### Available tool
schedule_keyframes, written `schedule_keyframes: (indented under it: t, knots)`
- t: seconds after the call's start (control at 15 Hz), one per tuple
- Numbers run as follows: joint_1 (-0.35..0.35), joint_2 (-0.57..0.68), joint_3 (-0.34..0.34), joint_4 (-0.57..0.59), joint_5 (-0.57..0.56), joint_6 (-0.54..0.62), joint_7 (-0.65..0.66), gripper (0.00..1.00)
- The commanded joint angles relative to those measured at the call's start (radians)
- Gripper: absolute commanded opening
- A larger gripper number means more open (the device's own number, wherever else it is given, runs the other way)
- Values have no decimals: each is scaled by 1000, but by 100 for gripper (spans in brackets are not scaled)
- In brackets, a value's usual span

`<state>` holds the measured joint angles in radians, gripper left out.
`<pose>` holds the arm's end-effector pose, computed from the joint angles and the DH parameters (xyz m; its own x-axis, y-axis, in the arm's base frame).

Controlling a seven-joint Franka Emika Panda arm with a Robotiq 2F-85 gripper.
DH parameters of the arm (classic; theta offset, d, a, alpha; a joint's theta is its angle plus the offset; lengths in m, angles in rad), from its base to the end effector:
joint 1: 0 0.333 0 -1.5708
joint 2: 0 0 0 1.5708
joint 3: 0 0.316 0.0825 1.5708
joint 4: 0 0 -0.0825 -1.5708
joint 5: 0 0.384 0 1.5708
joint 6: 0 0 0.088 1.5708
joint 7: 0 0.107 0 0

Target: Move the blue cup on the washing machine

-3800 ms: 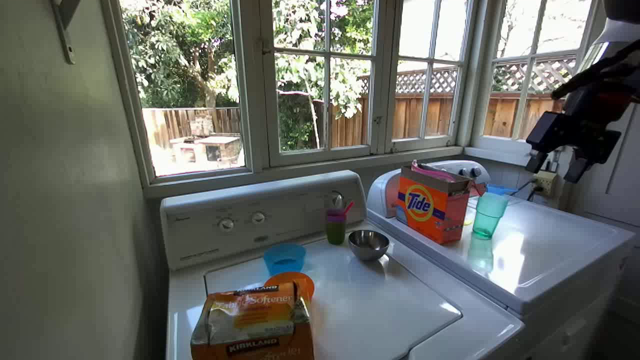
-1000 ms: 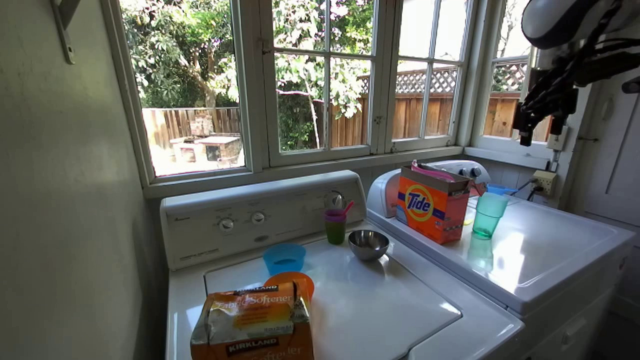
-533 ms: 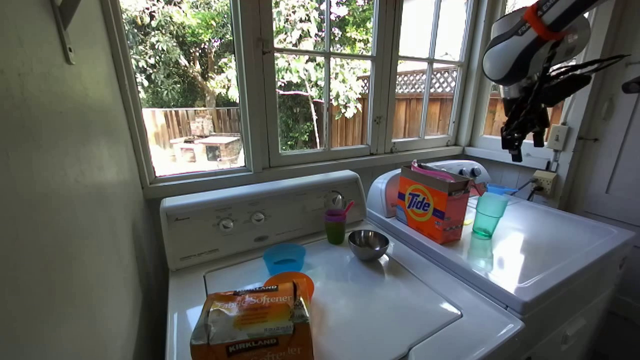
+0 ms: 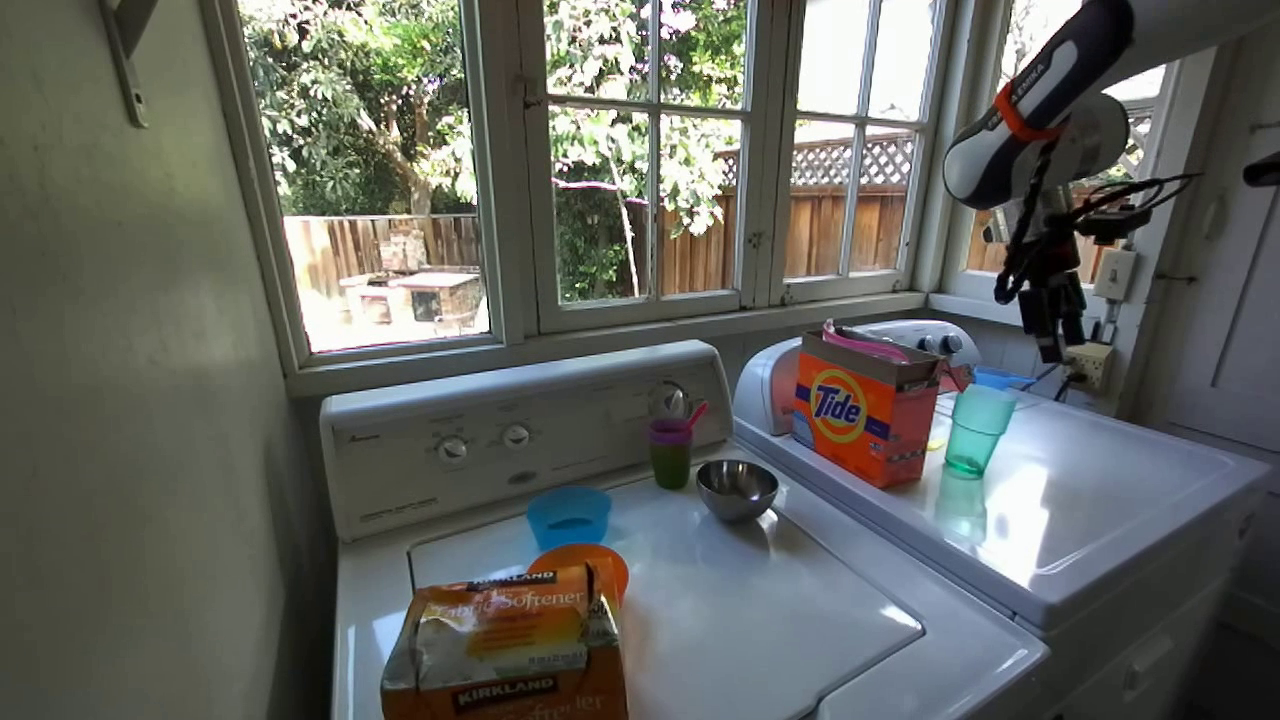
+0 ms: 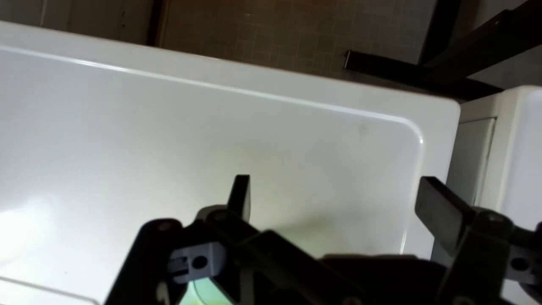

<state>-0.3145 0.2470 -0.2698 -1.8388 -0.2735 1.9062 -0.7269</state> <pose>0.4948 -0.3405 0.3895 0.9144 0.2234 -0.3375 0.2706 -0.9576 0.0992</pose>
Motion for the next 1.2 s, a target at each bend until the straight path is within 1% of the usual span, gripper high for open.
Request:
schedule_keyframes:
  t: [0.0, 0.2, 0.27, 0.33, 0.47, 0.6, 0.8, 0.93, 1.13]
  knots:
    - [-18, 25, 12, 32, 10, -34, -11, 100]
    - [-27, 60, 15, 77, 21, -65, -24, 100]
    - [-25, 73, 14, 93, 9, -71, -26, 100]
    - [-31, 108, 16, 130, -2, -86, -64, 100]
    - [-45, 137, 29, 159, -5, -86, -181, 100]
    - [-68, 198, 36, 232, 38, -113, -265, 100]
    - [-115, 298, 51, 363, 157, -163, -267, 100]
    - [-136, 357, 61, 440, 202, -196, -237, 100]
    - [-152, 432, 75, 539, 238, -216, -183, 100]
